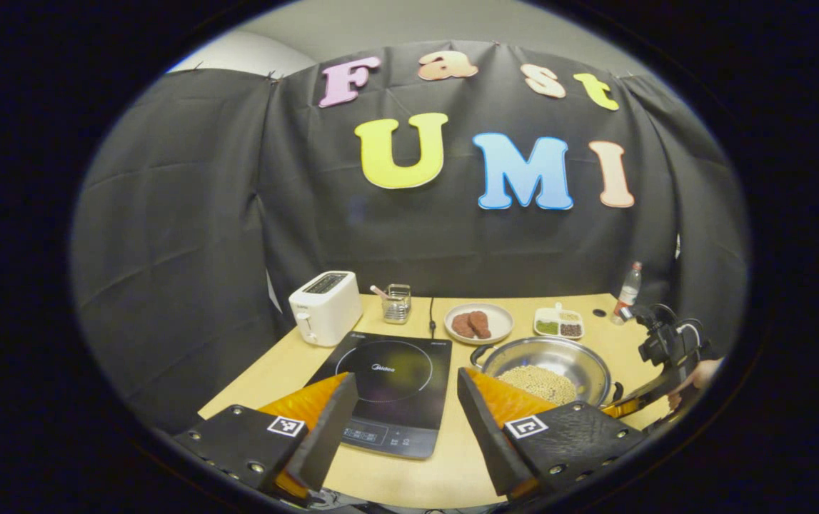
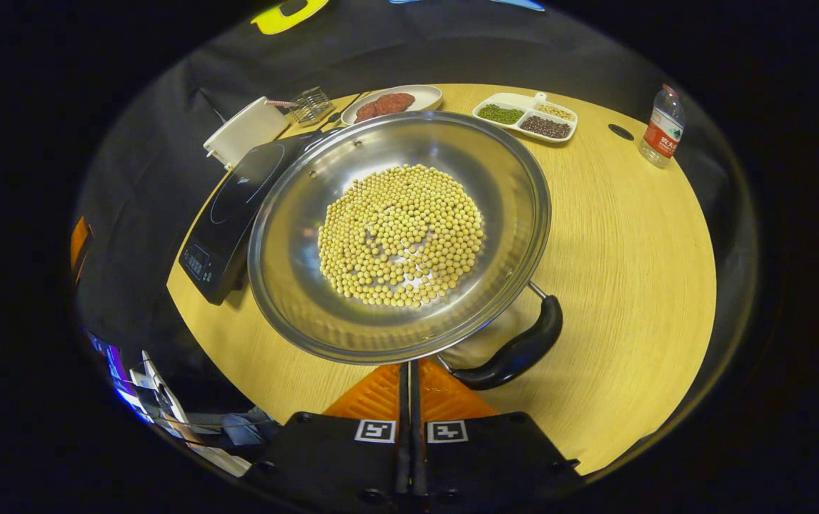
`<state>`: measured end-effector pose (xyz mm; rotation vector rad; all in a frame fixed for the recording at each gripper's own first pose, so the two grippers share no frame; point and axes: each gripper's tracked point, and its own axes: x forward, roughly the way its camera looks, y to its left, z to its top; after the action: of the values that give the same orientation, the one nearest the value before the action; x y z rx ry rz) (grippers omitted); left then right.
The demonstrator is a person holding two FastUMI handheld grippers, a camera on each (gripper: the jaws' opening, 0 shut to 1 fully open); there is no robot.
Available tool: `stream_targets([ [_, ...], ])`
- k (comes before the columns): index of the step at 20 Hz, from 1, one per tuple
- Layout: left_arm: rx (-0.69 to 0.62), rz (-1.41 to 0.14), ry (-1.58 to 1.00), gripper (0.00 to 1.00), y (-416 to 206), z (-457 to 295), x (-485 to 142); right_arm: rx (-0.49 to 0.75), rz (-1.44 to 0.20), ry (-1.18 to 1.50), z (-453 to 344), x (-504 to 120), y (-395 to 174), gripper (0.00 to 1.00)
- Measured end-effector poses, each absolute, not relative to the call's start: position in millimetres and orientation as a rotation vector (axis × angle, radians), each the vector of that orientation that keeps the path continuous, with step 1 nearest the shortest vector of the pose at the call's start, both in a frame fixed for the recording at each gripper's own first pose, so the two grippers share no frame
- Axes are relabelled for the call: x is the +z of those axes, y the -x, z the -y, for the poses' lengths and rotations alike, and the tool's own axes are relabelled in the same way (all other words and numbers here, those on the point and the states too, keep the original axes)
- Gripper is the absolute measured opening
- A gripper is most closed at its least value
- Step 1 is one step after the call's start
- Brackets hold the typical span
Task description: First push the handle of the pot to place it horizontally, then grasp the pot with both hands and set it on the induction cooktop.
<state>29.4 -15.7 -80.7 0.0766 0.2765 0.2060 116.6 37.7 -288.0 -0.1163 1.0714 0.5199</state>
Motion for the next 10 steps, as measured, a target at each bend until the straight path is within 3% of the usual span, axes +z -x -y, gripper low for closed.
stream_targets([
  [1, 0.207, -0.275, -0.079, 0.82, -33, 23, -80, 0.521, -1.07, 0.124, -35, -288, -120, 0.02],
  [7, 0.214, -0.273, -0.035, 0.82, -45, 60, -85, 0.533, -1.065, 0.143, -15, -286, -134, 0.02],
  [8, 0.221, -0.272, -0.028, 0.86, -45, 64, -85, 0.533, -1.074, 0.135, -12, -287, -136, 0.02],
  [10, 0.23, -0.271, -0.006, 0.82, -45, 71, -86, 0.525, -1.078, 0.115, -3, -284, -144, 0.02],
])
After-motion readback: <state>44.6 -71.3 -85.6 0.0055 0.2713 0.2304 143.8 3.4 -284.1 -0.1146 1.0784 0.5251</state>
